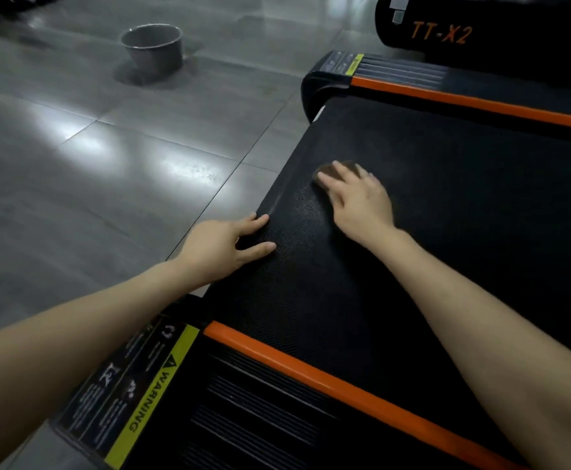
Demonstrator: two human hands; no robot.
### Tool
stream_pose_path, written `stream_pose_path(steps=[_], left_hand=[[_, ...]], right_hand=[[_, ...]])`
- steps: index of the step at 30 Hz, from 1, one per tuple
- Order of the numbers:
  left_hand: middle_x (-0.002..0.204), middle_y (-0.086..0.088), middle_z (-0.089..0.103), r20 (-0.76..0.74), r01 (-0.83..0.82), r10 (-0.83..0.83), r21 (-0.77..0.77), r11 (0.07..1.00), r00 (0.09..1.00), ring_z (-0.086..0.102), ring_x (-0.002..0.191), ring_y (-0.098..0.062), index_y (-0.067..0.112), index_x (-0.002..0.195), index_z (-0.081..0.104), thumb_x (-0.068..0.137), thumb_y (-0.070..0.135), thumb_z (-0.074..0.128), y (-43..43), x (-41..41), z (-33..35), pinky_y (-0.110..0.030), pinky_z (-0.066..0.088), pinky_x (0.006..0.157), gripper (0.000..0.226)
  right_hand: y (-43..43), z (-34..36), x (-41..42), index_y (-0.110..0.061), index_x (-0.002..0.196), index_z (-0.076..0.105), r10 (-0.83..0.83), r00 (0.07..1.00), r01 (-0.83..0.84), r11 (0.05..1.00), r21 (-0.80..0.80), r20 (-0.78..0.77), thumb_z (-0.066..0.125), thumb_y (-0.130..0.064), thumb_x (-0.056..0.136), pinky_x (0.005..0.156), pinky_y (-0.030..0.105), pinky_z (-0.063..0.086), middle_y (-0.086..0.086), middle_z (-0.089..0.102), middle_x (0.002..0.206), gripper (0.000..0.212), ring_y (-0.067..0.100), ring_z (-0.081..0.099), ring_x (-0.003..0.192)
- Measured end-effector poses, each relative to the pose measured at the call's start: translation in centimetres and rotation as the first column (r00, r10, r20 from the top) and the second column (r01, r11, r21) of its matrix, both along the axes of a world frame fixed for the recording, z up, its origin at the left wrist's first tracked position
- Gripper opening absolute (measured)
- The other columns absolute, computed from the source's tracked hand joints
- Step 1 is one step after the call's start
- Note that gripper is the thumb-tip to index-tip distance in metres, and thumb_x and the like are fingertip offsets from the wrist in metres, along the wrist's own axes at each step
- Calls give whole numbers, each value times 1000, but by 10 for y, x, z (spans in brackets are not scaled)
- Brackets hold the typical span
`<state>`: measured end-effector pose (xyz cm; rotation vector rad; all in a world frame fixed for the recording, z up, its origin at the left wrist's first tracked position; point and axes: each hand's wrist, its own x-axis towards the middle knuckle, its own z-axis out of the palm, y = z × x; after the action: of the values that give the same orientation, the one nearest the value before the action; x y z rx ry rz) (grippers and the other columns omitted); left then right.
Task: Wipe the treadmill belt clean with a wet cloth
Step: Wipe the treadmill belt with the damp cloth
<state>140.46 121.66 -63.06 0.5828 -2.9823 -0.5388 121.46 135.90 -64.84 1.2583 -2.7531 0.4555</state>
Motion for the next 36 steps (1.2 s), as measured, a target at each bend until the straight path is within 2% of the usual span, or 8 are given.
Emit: stream_pose_path(steps=[3,7,11,14,16,23,30,36], left_hand=[[122,7,65,-158,48,-52,-27,998,986,67,93,-13,30,121,64,82,67,45,-12,-7,-7,-21,43,74,57],[105,-4,70,-291,-65,105,145,987,951,67,92,-21,17,117,65,95,38,48,-30,-40,-24,-27,45,77,35],[151,-6,34,-121,-94,171,480,873,978,33,138,-20,11,147,30,103,29,31,-40,-92,-25,-26,25,108,48],[156,-2,24,-58,-48,112,644,763,992,25,142,-19,13,151,17,104,32,22,-39,-122,-25,-22,20,107,51],[154,-6,28,-57,-24,80,649,760,995,29,140,-24,15,151,15,104,31,21,-36,-131,-30,-26,24,105,50],[146,-16,36,-41,-60,115,658,751,993,40,129,-33,22,152,11,103,34,21,-34,-130,-42,-37,32,102,52],[143,-9,37,-72,-68,156,671,738,985,46,121,-31,28,151,10,102,37,21,-31,-130,-45,-37,36,95,51],[144,-6,36,-83,-70,166,664,744,983,47,120,-29,32,151,9,101,39,19,-29,-132,-47,-37,37,92,51]], right_hand=[[18,1,48,-30,130,56,320,946,-322,946,-44,-51,38,-23,93,109,43,28,1,45,144,41,36,39,132],[46,4,45,-31,132,53,606,795,-607,794,37,28,37,-27,95,113,40,24,-4,41,147,41,25,31,139],[19,-1,-55,-29,134,50,131,991,-131,991,4,-6,38,-23,94,112,51,25,2,40,147,42,32,33,137],[-11,2,-90,-29,138,46,-354,935,354,935,6,28,40,-21,98,114,45,20,2,35,151,41,31,26,139],[-28,0,-67,-28,136,49,-341,940,341,940,-12,18,40,-21,97,113,46,23,4,37,149,41,35,29,137],[9,9,0,-28,133,52,374,926,-376,922,89,48,39,-24,94,114,40,20,-2,39,148,42,26,28,140],[-75,8,-154,-29,138,46,-240,968,239,971,26,74,35,-24,98,114,46,21,1,35,150,42,30,25,140],[-124,6,-206,-31,141,41,-424,905,423,905,53,16,33,-24,100,115,40,19,-2,31,152,42,28,24,139]])
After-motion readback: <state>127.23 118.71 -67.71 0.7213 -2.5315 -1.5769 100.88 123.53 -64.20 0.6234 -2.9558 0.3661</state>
